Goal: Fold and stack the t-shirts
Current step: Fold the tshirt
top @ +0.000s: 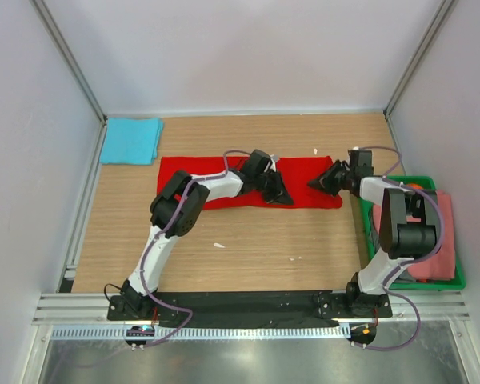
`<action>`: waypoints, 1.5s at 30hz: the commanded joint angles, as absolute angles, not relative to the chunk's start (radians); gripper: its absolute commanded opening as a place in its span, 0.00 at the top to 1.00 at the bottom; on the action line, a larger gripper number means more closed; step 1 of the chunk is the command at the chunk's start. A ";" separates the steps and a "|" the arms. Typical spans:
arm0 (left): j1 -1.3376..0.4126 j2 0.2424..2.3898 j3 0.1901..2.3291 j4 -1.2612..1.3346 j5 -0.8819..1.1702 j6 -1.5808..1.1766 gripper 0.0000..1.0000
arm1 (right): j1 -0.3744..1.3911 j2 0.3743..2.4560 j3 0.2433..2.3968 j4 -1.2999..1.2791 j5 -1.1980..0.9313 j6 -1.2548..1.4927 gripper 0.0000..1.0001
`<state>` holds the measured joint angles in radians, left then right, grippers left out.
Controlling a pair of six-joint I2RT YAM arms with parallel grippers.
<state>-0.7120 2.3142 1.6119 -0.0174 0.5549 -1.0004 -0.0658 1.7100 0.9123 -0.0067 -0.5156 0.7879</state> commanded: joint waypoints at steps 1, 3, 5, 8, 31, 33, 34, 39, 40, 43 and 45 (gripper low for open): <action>-0.721 2.322 1.572 0.044 0.587 -1.006 0.87 | -0.069 1.635 0.815 -0.041 -0.520 0.752 0.96; -0.722 2.345 1.569 0.046 0.598 -1.008 0.87 | -0.074 1.621 0.801 -0.067 -0.483 0.720 0.98; -0.723 2.342 1.563 0.041 0.600 -1.008 0.88 | -0.078 1.618 0.816 -0.155 -0.404 0.690 0.99; -0.724 2.283 1.563 0.025 0.604 -1.003 0.87 | -0.080 1.608 0.876 -0.276 -0.301 0.609 0.99; -0.465 2.022 1.434 -0.567 0.517 -0.609 0.84 | -0.080 1.701 1.038 -0.548 -0.031 0.486 0.90; -0.454 2.032 1.416 -0.581 0.497 -0.569 0.85 | -0.080 1.726 1.052 -0.549 -0.014 0.477 0.91; -0.453 2.037 1.413 -0.586 0.488 -0.558 0.85 | -0.078 1.752 1.066 -0.552 -0.011 0.474 0.90; -0.453 2.054 1.397 -0.581 0.445 -0.537 0.85 | -0.080 1.805 1.088 -0.568 0.047 0.469 0.91; -0.453 2.062 1.393 -0.581 0.440 -0.535 0.85 | -0.080 1.822 1.094 -0.571 0.064 0.474 0.91; -0.453 2.074 1.378 -0.589 0.420 -0.531 0.86 | -0.080 1.844 1.120 -0.584 0.136 0.488 0.91; -0.456 2.069 1.342 -0.578 0.417 -0.535 0.86 | -0.080 1.870 1.156 -0.591 0.197 0.502 0.91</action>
<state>-0.4530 2.0563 1.3838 -0.5652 0.4568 -0.5648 -0.0731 1.7981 1.1316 -0.5858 0.0006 0.5014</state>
